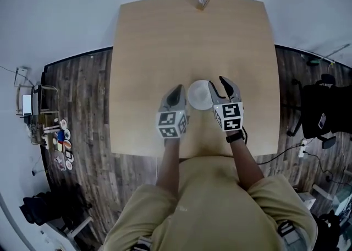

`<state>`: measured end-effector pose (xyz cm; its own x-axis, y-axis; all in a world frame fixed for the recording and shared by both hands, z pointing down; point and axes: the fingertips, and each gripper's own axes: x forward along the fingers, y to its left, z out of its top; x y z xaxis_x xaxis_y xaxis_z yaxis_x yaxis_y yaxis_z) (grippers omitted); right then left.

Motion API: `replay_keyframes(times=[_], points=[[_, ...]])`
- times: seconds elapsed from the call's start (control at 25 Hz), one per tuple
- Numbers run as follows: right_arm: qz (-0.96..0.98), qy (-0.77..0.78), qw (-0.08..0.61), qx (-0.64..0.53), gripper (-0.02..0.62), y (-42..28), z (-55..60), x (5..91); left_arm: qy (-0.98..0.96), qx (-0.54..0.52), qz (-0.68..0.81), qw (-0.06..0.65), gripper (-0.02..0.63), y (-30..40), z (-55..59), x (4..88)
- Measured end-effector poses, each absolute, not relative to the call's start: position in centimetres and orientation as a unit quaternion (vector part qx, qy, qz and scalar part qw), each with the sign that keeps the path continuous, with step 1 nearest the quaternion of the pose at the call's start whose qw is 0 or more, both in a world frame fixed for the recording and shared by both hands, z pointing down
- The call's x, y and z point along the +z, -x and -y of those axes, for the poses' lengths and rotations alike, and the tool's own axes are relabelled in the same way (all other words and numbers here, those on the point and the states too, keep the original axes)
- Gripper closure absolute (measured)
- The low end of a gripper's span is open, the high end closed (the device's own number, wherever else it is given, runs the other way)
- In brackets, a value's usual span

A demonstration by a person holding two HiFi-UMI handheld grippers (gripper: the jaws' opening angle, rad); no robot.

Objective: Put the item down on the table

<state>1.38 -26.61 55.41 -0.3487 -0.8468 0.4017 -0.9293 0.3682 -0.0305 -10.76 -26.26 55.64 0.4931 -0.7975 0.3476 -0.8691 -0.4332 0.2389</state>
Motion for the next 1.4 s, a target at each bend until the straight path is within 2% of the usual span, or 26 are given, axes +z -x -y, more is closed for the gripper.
replay_keyframes(times=[0.28, 0.4, 0.68, 1.4], points=[[0.804, -0.576, 0.126, 0.078, 0.507, -3.5, 25.1, 49.0, -0.864, 0.067, 0.482, 0.131, 0.604, 8.7, 25.6, 49.7], [0.798, -0.591, 0.104, 0.063, 0.588, -4.5, 24.5, 46.8, -0.869, 0.058, 0.481, 0.103, 0.604, 8.2, 25.2, 47.3], [0.776, -0.623, 0.090, 0.042, 0.591, -6.9, 23.1, 44.7, -0.874, 0.073, 0.479, 0.040, 0.604, 7.3, 24.2, 44.6], [0.775, -0.624, 0.085, 0.053, 0.591, -7.5, 23.4, 44.7, -0.878, 0.062, 0.470, 0.062, 0.604, 6.5, 24.6, 45.4]])
